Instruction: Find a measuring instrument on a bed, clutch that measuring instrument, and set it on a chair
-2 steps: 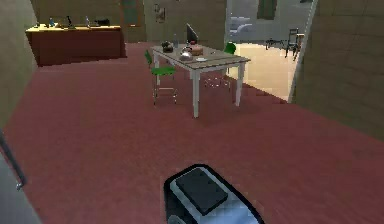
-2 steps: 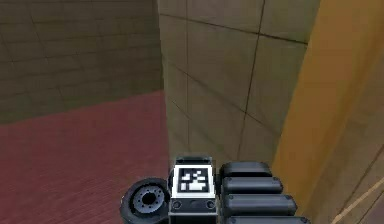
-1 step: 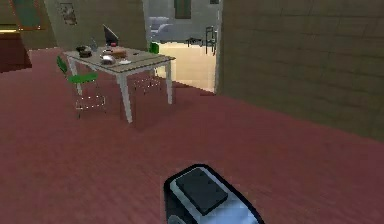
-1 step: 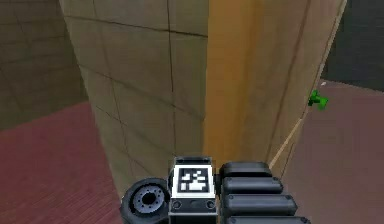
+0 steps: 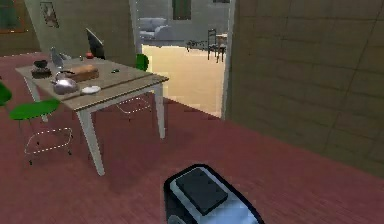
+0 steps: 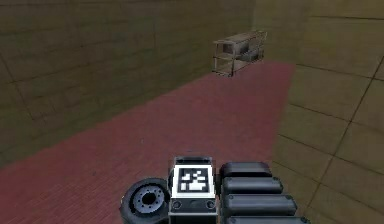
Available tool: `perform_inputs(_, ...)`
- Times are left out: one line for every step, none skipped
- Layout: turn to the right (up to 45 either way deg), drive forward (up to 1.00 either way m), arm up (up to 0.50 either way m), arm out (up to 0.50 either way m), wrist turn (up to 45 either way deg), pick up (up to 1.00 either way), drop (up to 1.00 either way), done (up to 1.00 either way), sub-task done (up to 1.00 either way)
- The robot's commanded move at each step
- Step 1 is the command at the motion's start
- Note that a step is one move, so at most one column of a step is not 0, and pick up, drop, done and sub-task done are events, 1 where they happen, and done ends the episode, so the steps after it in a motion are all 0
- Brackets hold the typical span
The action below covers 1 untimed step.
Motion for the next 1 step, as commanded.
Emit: perform_inputs(0.0,1.00,0.00,0.00,0.0,0.00,0.00,0.00,0.00)
